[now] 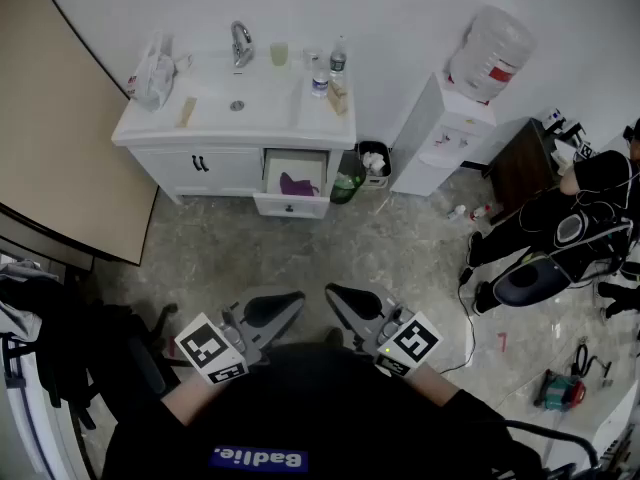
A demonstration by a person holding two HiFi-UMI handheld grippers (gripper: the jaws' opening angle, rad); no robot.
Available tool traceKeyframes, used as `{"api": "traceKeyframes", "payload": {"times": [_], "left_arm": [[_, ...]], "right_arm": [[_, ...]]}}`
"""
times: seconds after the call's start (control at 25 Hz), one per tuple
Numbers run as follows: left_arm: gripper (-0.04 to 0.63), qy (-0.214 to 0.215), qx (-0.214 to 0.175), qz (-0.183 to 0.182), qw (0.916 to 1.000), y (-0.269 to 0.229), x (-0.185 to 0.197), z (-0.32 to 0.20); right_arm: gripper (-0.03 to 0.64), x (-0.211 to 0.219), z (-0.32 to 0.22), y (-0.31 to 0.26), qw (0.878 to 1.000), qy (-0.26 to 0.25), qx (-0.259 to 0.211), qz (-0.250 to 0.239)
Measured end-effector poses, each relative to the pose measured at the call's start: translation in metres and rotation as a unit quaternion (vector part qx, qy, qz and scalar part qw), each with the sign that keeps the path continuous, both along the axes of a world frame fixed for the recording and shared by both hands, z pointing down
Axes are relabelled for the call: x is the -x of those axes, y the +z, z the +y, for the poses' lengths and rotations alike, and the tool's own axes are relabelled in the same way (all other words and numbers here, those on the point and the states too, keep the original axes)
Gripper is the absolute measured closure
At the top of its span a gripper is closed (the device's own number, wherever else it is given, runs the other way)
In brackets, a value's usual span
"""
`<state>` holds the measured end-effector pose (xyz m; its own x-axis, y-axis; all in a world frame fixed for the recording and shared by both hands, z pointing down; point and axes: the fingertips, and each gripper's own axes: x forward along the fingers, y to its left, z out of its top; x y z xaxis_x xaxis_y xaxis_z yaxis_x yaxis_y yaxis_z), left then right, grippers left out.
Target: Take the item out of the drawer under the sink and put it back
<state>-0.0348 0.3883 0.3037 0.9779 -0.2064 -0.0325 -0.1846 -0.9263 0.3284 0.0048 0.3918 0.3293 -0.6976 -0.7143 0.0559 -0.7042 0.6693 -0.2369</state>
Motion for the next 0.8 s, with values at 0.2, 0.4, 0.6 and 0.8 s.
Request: {"api": "traceKeyframes", "payload": {"times": [0.2,0.4,0.6,0.8], "left_arm": [[0.607,-0.001,0.002,-0.004,1.0,0.0,-0.002,0.002],[0.606,-0.002,0.003,-0.005,1.0,0.001,-0.007,0.005],[0.607,-0.007,-0.001,-0.01,0.9999,-0.002,-0.021,0.004],[0.606,-0.027,-0.009,-0.015,0.9995,-0.005,-0.04,0.0]], "right_arm": [[0.624,-0.002,0.001,0.001,1.0,-0.001,0.004,0.0],[0.624,-0.006,0.003,0.001,1.0,-0.01,0.0,0.004],[0.624,-0.017,0.002,-0.002,1.0,-0.018,0.003,-0.004],[0.623,-0.045,-0.004,-0.005,1.0,-0.013,-0.007,-0.021]]}}
